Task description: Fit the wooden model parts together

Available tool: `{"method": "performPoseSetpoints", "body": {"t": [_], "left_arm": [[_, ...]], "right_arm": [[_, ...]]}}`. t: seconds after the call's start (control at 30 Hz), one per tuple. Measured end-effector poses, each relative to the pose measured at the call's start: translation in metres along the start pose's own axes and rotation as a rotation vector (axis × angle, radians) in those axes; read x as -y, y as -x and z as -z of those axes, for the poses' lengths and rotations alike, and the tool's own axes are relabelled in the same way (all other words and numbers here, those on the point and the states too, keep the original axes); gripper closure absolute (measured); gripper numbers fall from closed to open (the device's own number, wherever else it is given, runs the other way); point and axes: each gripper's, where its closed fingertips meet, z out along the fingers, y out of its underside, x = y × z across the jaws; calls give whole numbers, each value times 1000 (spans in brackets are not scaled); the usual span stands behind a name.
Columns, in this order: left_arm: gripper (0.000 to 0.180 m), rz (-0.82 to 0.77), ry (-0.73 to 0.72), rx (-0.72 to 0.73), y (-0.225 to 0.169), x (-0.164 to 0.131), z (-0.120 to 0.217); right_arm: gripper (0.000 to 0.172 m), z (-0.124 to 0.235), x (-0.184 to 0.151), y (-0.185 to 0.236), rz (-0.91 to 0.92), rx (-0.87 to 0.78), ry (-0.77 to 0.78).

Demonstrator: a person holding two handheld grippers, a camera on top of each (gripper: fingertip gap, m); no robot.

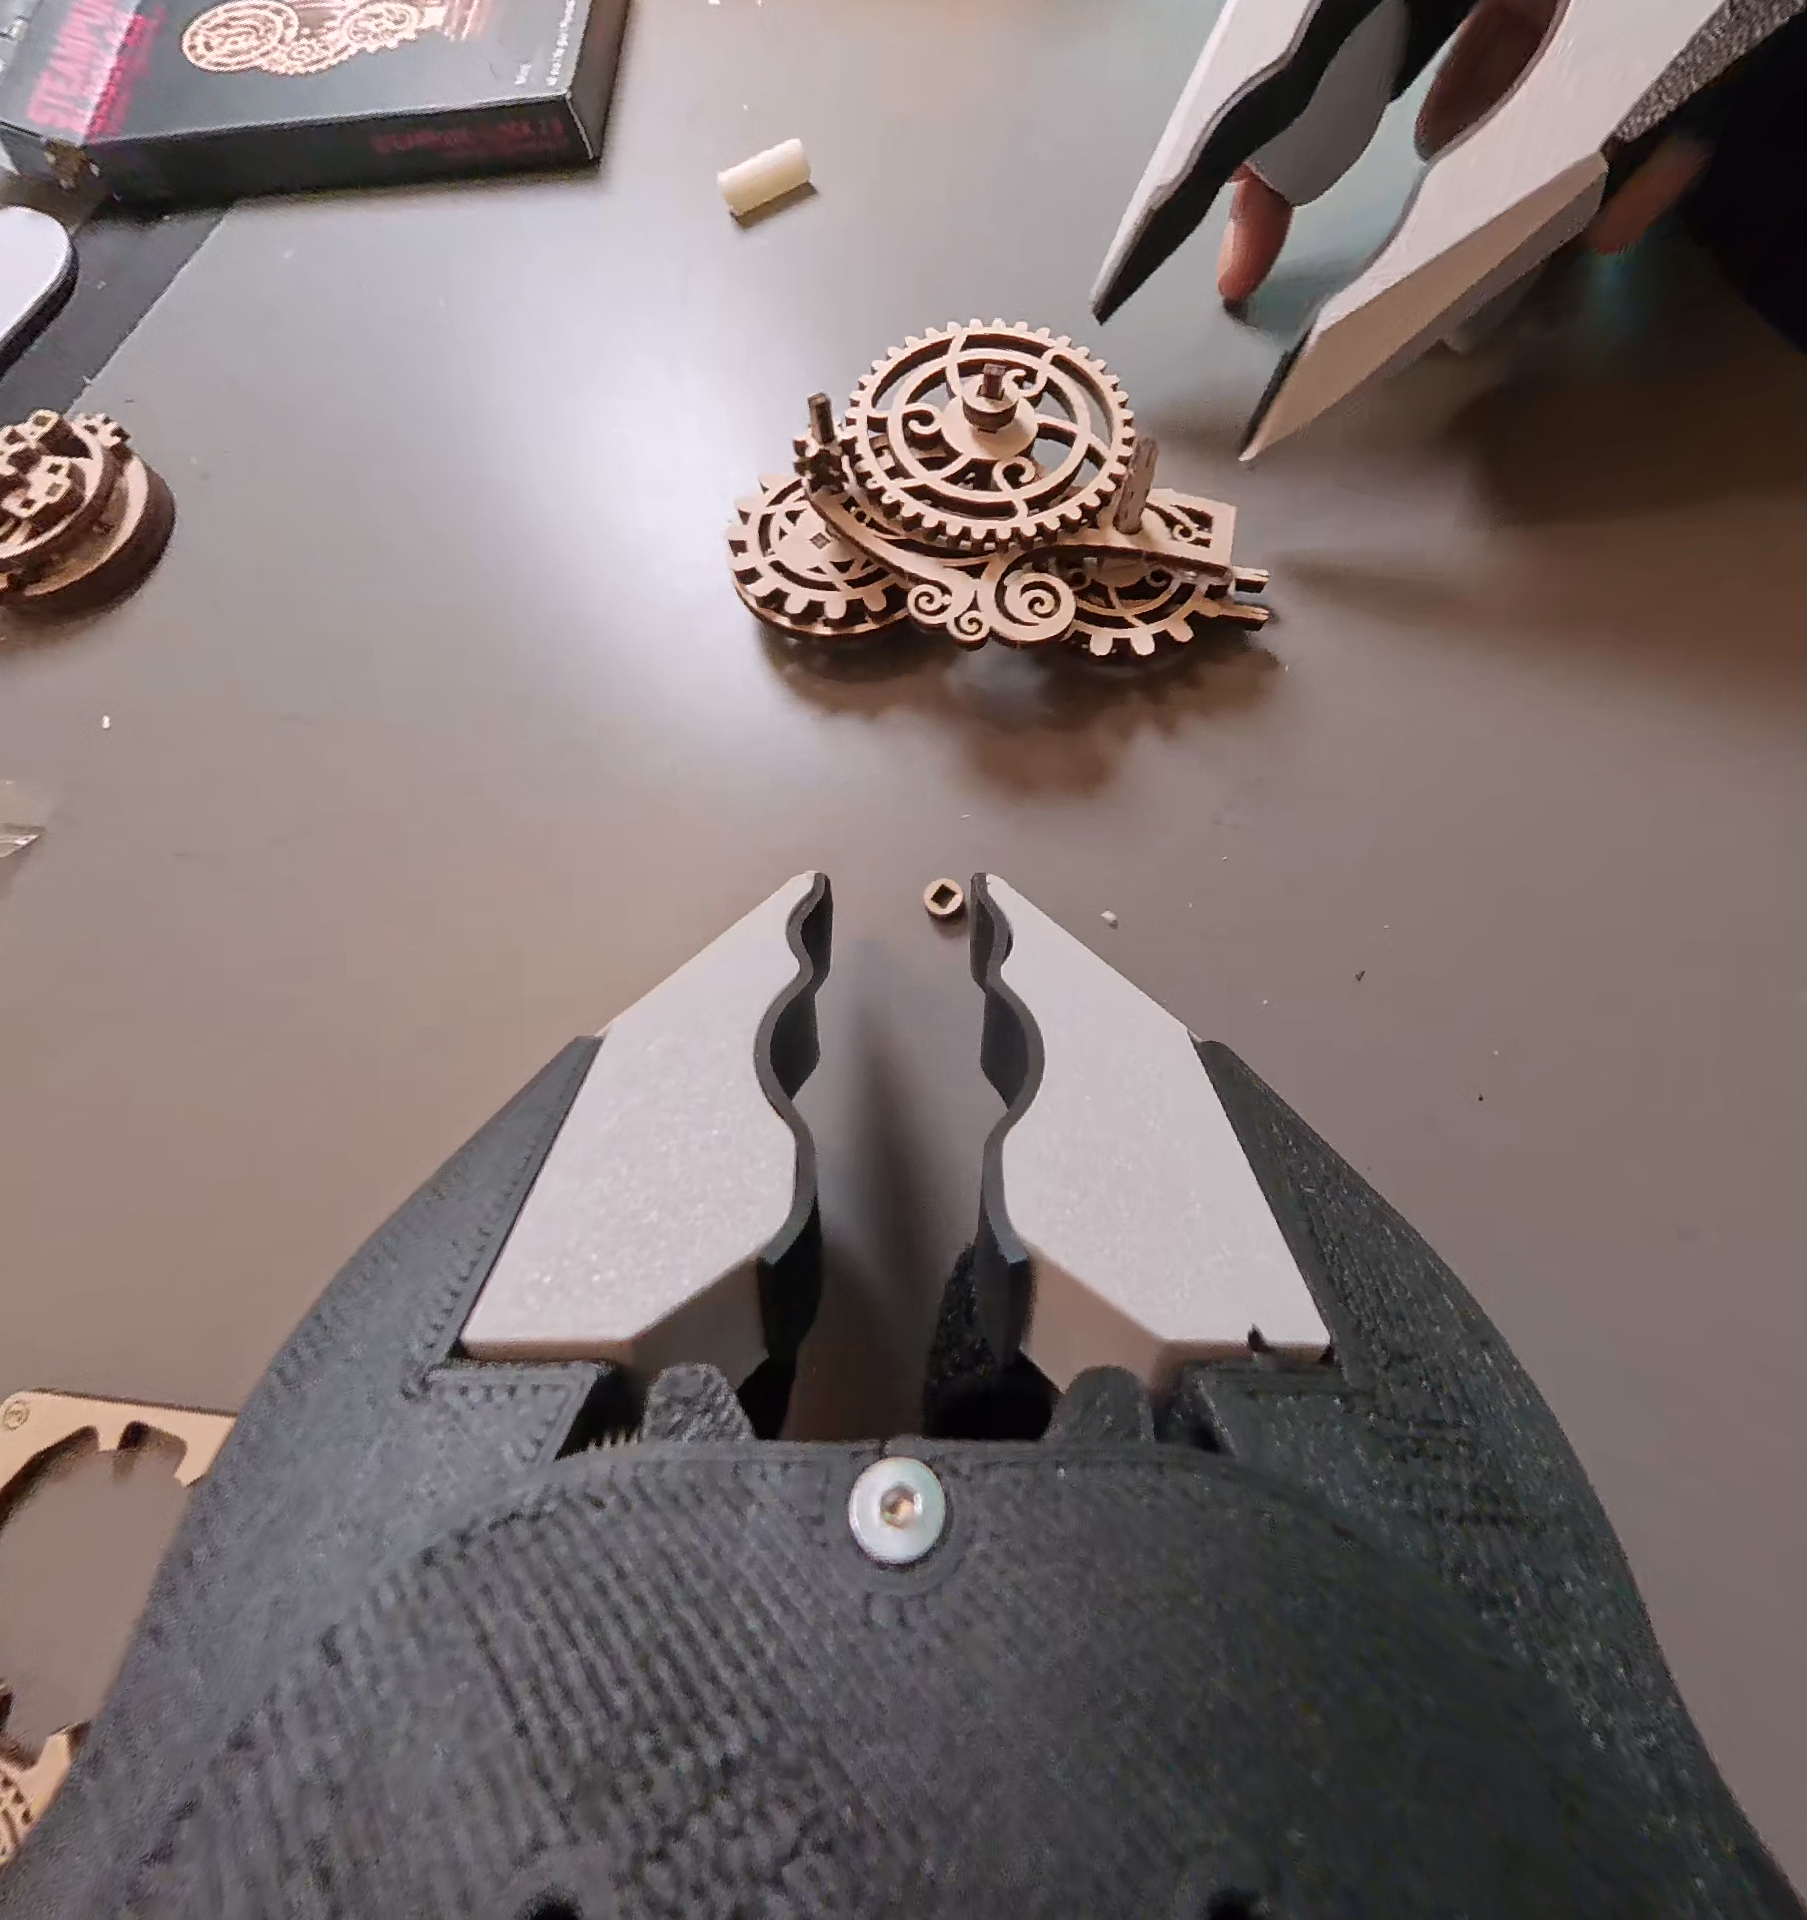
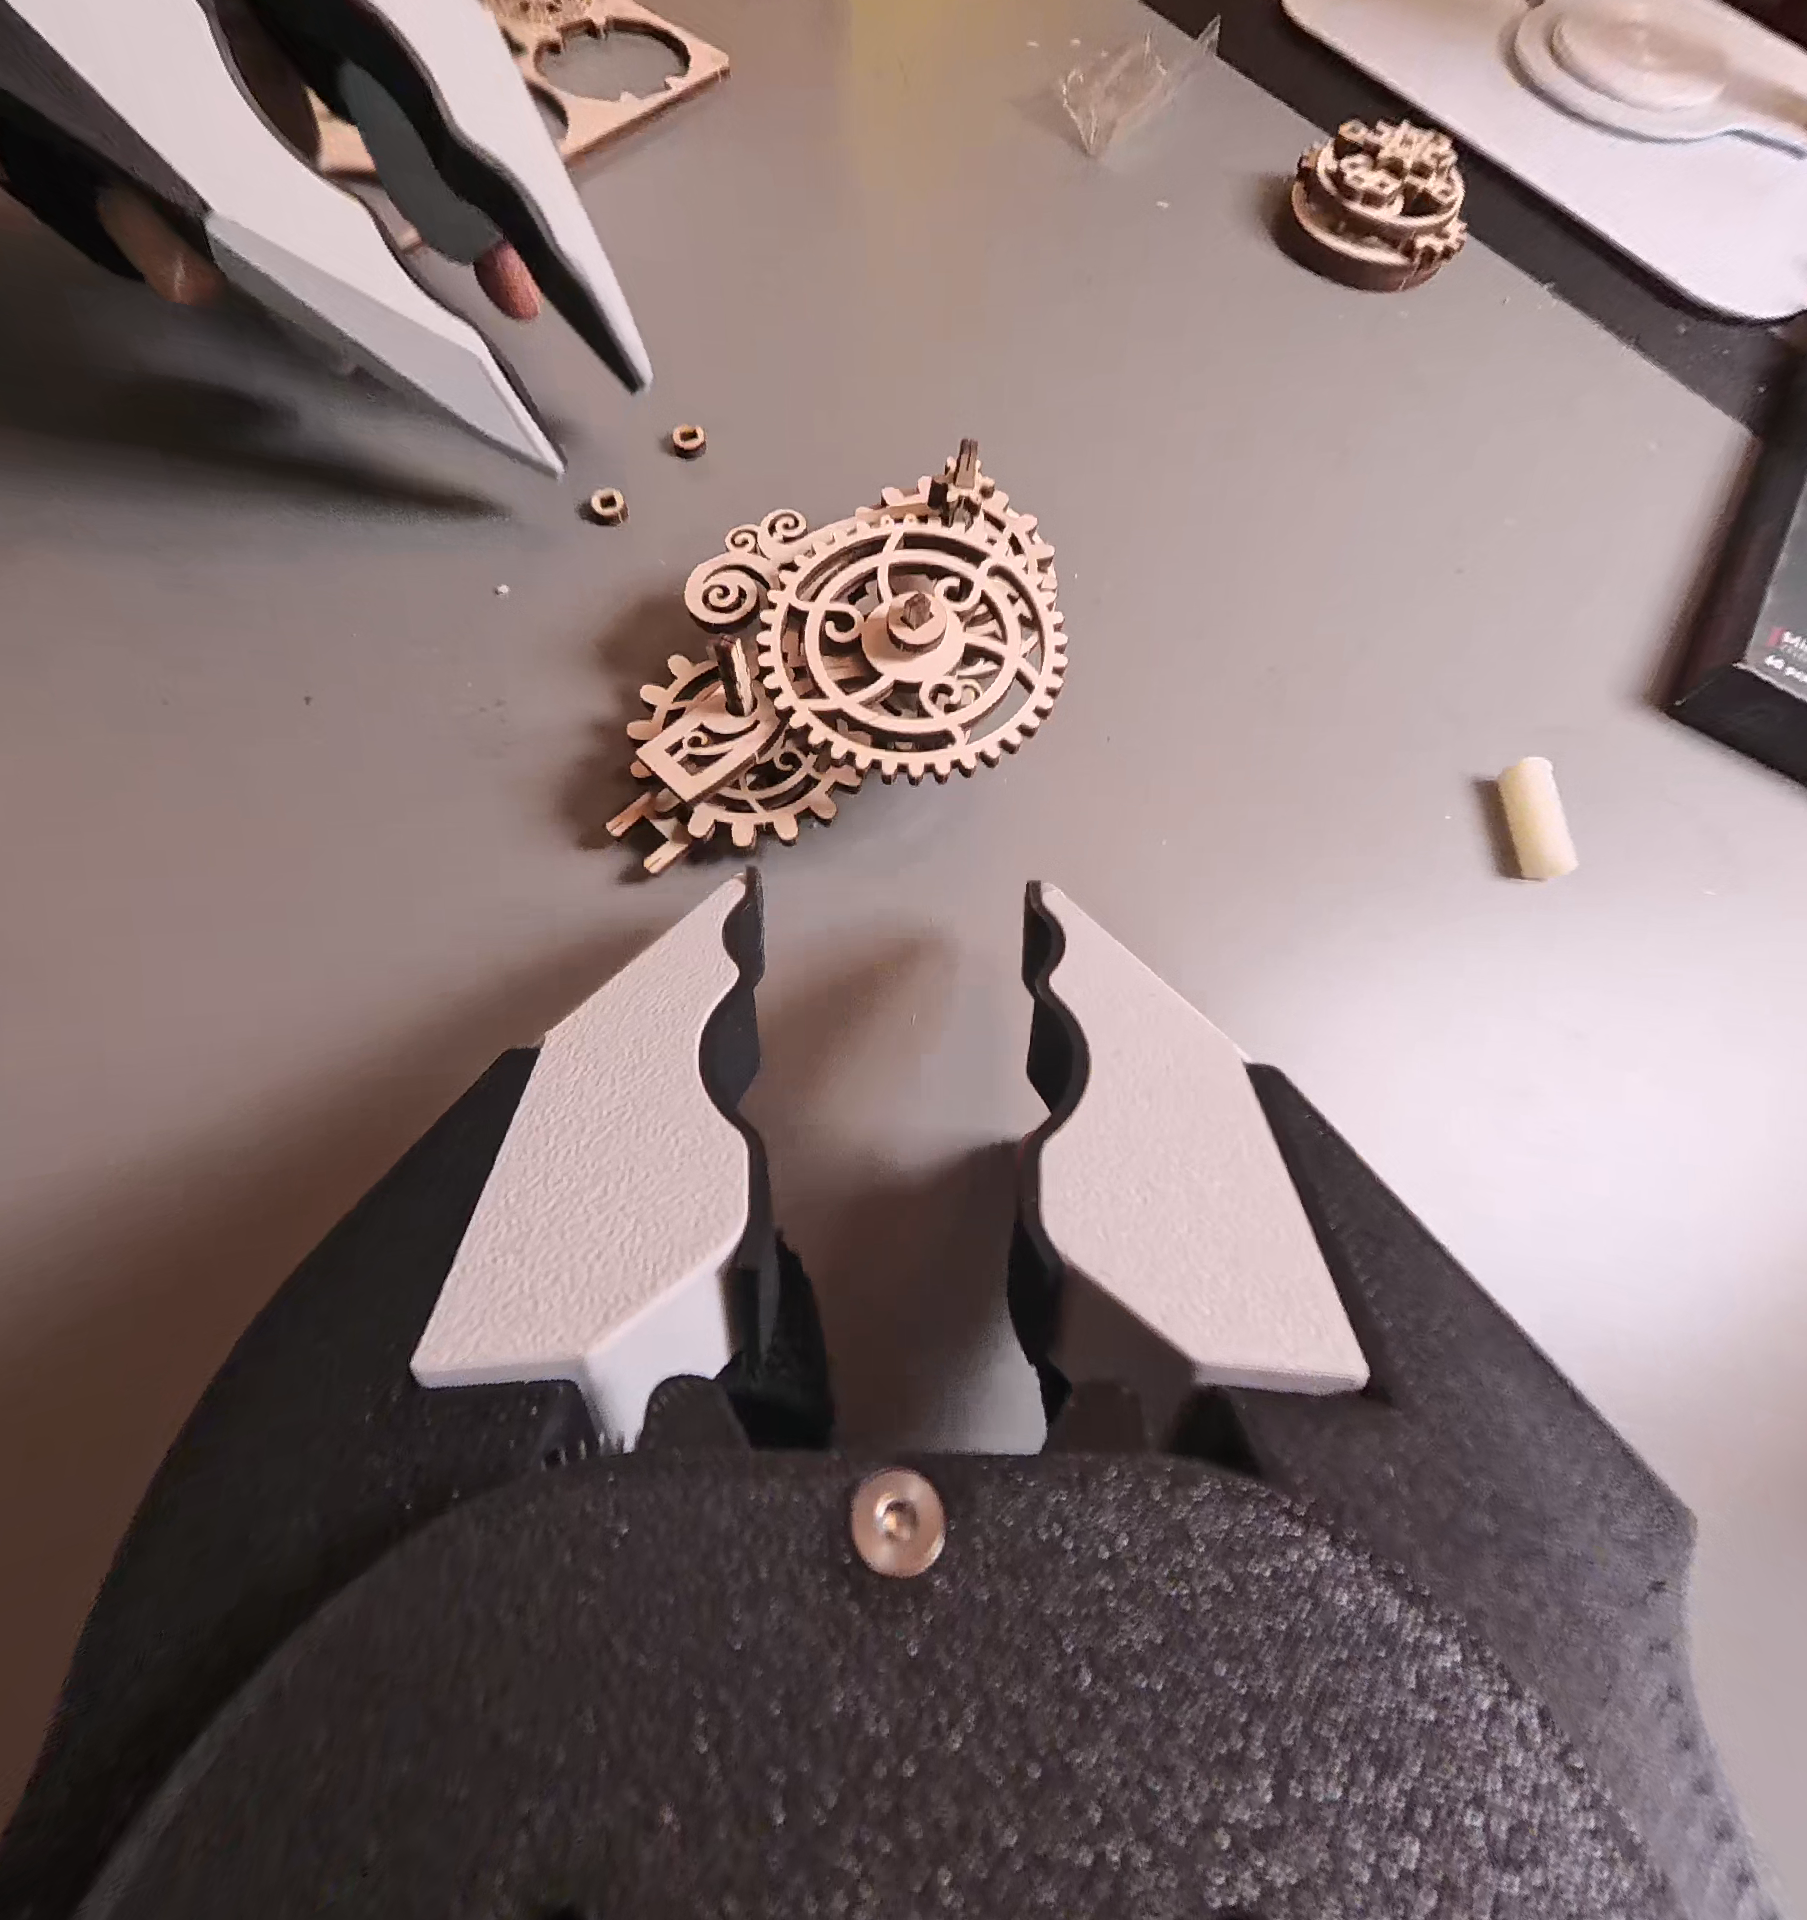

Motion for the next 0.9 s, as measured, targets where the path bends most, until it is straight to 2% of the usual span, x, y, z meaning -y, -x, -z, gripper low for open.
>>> {"method": "performPoseSetpoints", "body": {"t": [0.33, 0.5, 0.67, 0.9], "left_arm": [[151, 36, 18, 18, 10, -8, 6], [152, 24, 30, 22, 8, -9, 5], [152, 8, 42, 25, 6, -11, 5], [154, 11, 36, 38, 10, -11, 10]], "right_arm": [[122, -5, 2, 34, 26, 60, 62], [124, -12, 5, 44, 56, 31, 83], [138, -16, 6, 36, 74, -34, 88], [149, -5, -3, 1, 27, -151, 101]]}}
